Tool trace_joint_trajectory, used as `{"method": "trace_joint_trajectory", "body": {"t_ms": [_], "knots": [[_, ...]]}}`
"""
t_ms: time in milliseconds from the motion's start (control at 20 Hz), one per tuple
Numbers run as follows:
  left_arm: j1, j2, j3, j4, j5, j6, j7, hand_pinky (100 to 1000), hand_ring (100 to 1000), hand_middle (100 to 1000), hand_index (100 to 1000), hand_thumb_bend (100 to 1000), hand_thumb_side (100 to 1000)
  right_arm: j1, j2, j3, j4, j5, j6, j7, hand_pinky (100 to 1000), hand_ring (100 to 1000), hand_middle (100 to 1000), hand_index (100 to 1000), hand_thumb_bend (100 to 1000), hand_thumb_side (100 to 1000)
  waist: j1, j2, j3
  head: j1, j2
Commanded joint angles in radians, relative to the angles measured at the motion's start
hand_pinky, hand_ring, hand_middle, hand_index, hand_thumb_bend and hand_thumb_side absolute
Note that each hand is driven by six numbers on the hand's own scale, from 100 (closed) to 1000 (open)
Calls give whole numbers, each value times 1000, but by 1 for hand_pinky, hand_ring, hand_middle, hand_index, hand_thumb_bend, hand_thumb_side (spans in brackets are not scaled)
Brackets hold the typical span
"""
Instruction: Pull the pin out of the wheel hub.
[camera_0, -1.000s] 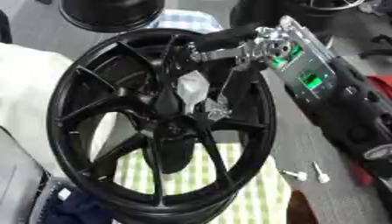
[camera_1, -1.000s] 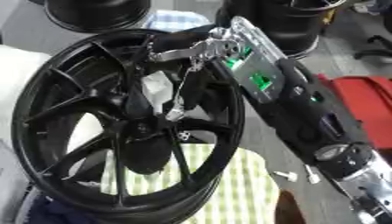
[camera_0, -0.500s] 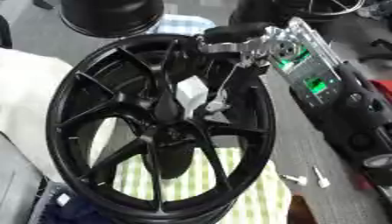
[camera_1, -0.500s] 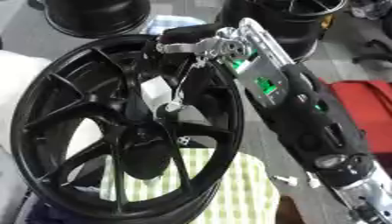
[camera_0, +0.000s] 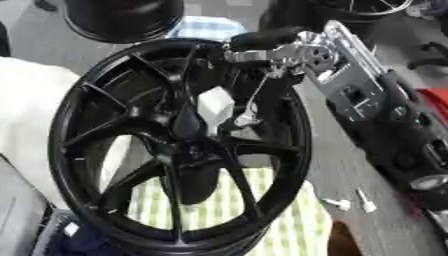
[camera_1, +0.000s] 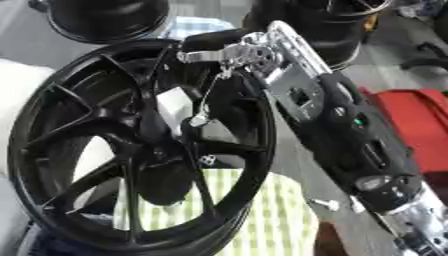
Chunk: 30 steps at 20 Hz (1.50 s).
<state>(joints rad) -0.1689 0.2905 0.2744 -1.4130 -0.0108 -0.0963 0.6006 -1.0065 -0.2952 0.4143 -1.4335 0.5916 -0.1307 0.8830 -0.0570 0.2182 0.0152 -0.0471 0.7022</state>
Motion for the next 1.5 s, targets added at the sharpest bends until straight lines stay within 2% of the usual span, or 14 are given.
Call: {"method": "trace_joint_trajectory", "body": {"t_ms": [50,500,950,1200,1500], "knots": [[-9,21,0,-13,-9,0,-3,703,658,503,705,794,394,-18,-8,-6,5,-10,-1,12,746,731,697,775,451,190,9,-13,3,-5,1],[-13,18,-6,-13,-16,1,-10,703,659,504,705,792,394,-14,-5,-9,19,-38,24,-31,724,691,602,716,377,106,11,-10,10,-12,-2],[-14,19,-9,-9,-21,3,-14,704,660,505,706,789,395,-18,-7,-4,8,-75,70,-48,697,650,557,691,382,100,10,-11,13,-14,2],[-15,19,-10,-7,-20,5,-16,704,661,505,706,788,395,-17,-6,-4,10,-98,86,-51,686,614,491,603,349,100,10,-12,15,-17,1],[-17,18,-10,-6,-19,5,-15,704,662,505,706,786,394,-21,-7,-7,16,-149,145,-88,650,555,369,478,280,100,8,-14,19,-18,6]]}}
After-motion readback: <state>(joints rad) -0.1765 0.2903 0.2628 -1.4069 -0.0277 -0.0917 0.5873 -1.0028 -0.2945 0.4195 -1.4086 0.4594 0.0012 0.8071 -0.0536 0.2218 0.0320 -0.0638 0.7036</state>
